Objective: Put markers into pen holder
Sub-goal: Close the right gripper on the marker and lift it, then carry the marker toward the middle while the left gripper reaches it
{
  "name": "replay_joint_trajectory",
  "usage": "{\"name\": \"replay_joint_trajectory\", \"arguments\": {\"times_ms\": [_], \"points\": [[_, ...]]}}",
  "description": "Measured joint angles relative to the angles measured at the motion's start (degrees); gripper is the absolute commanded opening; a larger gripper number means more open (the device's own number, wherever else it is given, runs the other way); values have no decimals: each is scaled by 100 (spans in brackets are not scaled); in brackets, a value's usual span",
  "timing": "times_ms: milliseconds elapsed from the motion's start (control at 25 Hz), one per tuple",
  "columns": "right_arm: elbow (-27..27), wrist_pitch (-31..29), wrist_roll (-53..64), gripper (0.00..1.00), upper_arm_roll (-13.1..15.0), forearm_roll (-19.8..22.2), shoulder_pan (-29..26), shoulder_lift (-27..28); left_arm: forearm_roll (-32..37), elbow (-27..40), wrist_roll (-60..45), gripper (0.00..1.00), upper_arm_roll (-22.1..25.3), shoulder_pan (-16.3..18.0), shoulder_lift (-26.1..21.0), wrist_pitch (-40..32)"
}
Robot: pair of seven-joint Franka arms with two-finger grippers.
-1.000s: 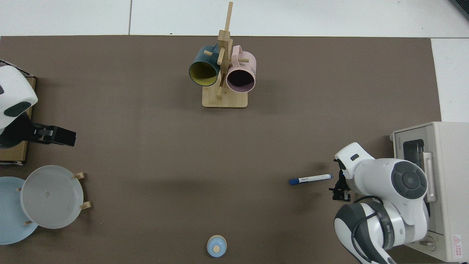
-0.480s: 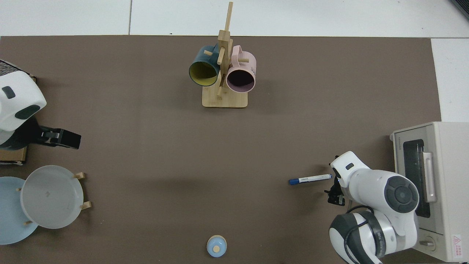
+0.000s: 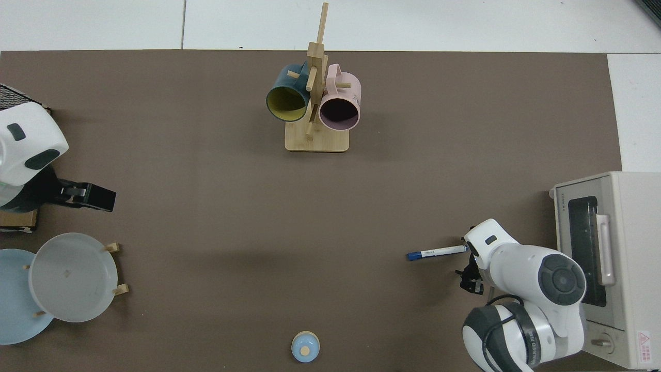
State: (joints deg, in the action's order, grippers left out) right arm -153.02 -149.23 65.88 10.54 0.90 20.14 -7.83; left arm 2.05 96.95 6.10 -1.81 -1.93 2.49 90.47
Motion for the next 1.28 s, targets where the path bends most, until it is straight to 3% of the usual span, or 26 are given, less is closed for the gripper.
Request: {"name": "replay_joint_trajectory", "arguments": {"times_ms": [240,560,760,1000,1280], "points": [[-70,-4,-70,55,1,-2,-1,0,0,14,0,100,0,0,0,2],[-74,-5,-94,0,-2,-10,-1,-37,0,39,0,100,0,0,0,3],[-3,49,-129,0,2,-12,-1,-50,0,55,0,100,0,0,0,3],[540,668,-343,0,-6,-21,51,-101,0,78,0,100,0,0,0,6],[1442,1256,-396,0,-29,-1007,521,-89,0,85,4,100,0,0,0,14]]}}
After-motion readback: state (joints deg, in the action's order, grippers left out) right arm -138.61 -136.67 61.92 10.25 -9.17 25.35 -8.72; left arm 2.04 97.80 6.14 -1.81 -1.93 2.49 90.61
